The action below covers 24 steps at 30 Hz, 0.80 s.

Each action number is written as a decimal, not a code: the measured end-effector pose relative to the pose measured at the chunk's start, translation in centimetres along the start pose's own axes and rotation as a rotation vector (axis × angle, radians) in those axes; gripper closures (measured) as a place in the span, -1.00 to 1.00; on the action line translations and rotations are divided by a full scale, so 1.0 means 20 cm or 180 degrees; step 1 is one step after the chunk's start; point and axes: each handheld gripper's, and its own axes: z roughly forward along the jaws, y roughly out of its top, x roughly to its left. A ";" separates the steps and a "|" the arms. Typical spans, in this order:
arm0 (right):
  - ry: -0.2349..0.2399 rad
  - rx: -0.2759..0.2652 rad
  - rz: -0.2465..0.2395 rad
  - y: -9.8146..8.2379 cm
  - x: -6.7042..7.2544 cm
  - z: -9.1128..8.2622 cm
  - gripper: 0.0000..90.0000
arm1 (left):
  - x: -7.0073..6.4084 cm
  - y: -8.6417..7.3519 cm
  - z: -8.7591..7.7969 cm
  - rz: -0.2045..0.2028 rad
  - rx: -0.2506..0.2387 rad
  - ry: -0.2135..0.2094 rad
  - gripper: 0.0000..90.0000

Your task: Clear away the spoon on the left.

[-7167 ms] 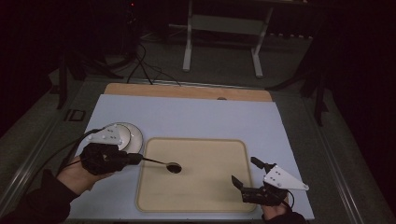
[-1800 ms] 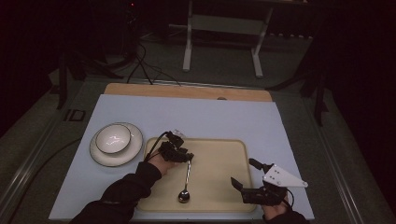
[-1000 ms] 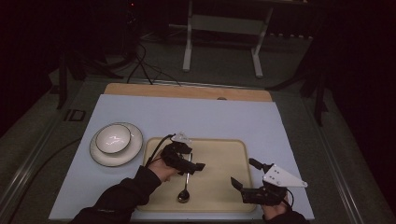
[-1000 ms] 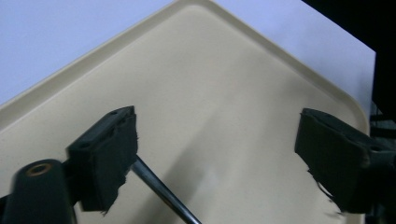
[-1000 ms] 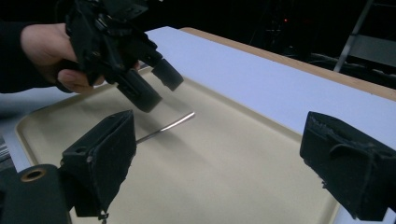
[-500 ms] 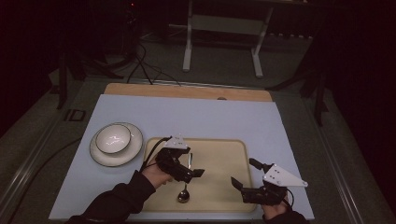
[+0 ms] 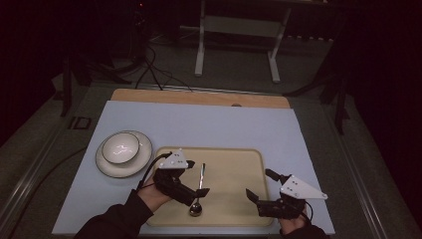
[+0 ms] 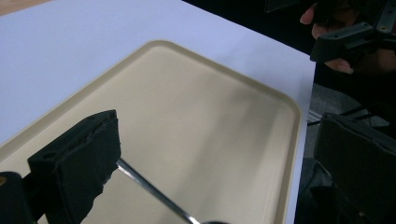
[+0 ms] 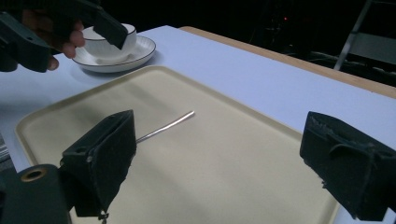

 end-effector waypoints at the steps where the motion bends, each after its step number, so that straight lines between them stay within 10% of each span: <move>1: -0.0001 0.0005 0.0002 0.00 0.00 0.00 -0.76 | 0.00 -0.01 -0.01 0.0000 -0.0005 0.0023 -0.97; 24: 0.0008 0.0029 0.0006 0.00 0.00 0.00 -0.76 | 0.00 -0.23 -0.18 -0.0157 -0.0012 0.0289 -0.97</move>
